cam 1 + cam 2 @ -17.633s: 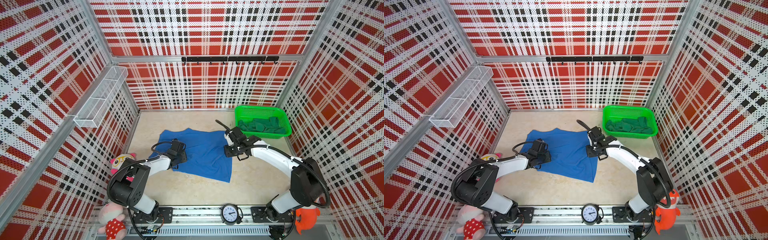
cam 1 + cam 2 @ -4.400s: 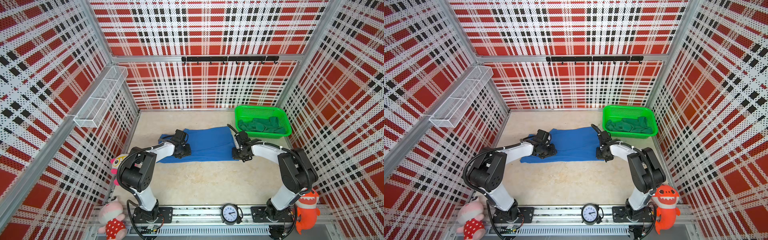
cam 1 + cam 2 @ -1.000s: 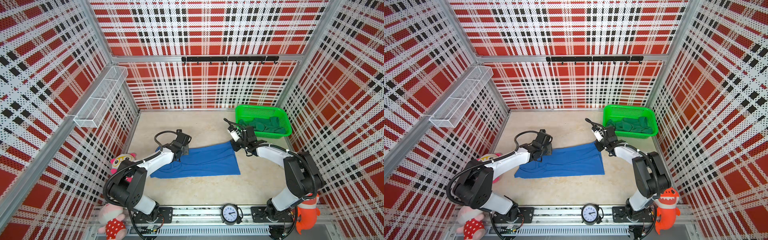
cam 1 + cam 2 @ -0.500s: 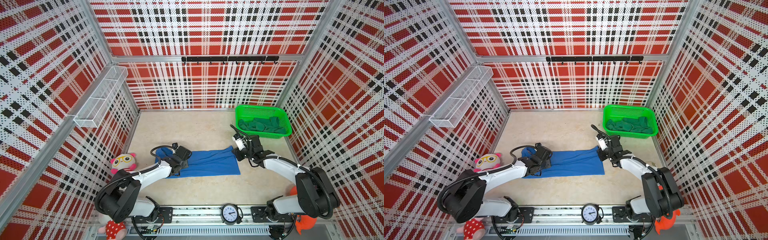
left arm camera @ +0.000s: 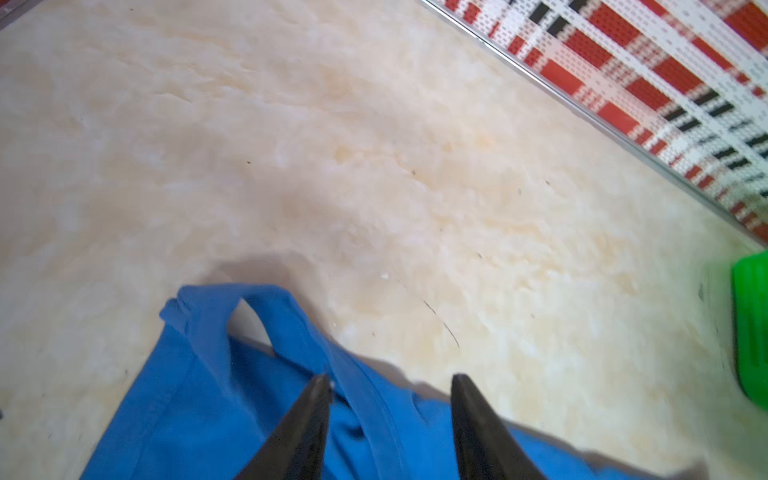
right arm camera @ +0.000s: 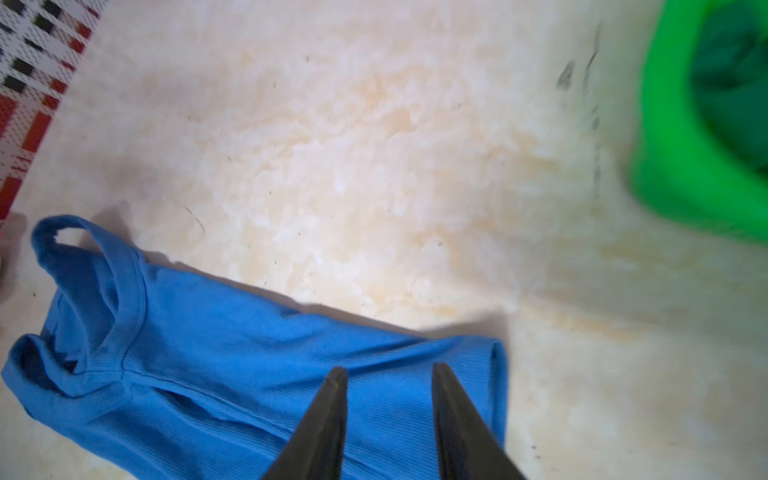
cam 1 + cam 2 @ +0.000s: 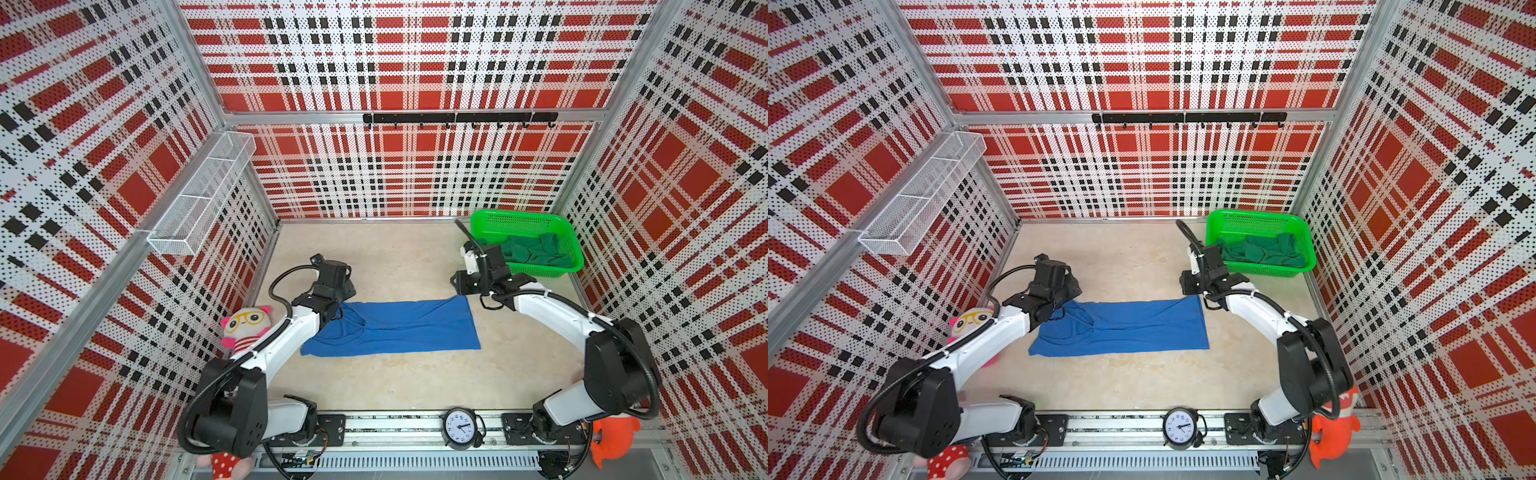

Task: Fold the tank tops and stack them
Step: 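Grasp the tank top's near corners with both grippers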

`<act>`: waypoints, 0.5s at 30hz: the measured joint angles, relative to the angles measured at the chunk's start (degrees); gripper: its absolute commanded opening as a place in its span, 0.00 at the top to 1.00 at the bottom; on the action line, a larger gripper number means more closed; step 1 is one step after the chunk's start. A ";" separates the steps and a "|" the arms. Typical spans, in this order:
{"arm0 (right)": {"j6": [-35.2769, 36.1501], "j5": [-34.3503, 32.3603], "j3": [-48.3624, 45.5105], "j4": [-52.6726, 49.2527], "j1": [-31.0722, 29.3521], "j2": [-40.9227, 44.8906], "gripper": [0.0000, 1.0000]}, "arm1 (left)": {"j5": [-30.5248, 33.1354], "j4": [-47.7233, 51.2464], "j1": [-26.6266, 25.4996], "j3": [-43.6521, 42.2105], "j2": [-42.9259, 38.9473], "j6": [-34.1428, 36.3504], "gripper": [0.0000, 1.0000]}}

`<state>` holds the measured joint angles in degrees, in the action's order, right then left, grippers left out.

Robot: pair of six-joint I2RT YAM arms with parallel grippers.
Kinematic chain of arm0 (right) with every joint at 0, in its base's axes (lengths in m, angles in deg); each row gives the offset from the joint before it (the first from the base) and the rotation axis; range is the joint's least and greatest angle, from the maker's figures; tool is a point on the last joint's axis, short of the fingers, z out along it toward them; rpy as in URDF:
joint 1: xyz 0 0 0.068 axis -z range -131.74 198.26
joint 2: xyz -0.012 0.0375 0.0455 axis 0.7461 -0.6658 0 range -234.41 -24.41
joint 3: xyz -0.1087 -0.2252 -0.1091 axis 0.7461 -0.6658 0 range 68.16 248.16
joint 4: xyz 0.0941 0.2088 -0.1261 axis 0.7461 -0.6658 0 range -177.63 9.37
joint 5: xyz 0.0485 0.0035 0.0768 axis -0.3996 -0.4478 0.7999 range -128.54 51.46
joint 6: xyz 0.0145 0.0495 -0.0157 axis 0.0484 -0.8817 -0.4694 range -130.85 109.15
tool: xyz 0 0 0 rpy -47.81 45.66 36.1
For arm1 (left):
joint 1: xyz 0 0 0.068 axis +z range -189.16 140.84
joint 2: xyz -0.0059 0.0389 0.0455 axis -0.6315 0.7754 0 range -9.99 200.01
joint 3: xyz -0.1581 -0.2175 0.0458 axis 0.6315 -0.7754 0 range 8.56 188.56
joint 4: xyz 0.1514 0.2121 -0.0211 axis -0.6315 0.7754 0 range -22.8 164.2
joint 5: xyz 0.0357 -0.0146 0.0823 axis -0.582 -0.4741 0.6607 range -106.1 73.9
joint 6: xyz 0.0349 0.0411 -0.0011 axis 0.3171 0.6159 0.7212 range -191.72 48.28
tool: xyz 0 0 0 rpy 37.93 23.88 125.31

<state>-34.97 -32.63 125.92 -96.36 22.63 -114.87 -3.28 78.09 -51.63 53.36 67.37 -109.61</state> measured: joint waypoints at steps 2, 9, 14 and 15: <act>-2.91 -0.28 -1.46 0.24 -0.68 -2.84 0.65 | -1.57 -4.09 3.85 -1.90 2.16 -0.02 0.52; -8.72 -3.98 -4.90 0.26 -0.28 -5.97 0.65 | -4.68 -13.73 10.75 -9.25 5.60 -1.22 0.55; -10.82 -5.07 -8.17 2.71 0.66 -5.90 0.66 | -5.29 -15.72 13.77 -18.91 -0.28 -3.69 0.58; -11.19 -5.07 -8.57 3.37 0.79 -5.75 0.66 | -5.18 -15.45 14.36 -20.46 -2.47 -4.15 0.59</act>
<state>-46.16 -37.70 117.35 -92.99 23.42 -120.62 -8.46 62.64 -37.27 32.90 64.90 -113.76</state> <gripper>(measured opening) 0.343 0.420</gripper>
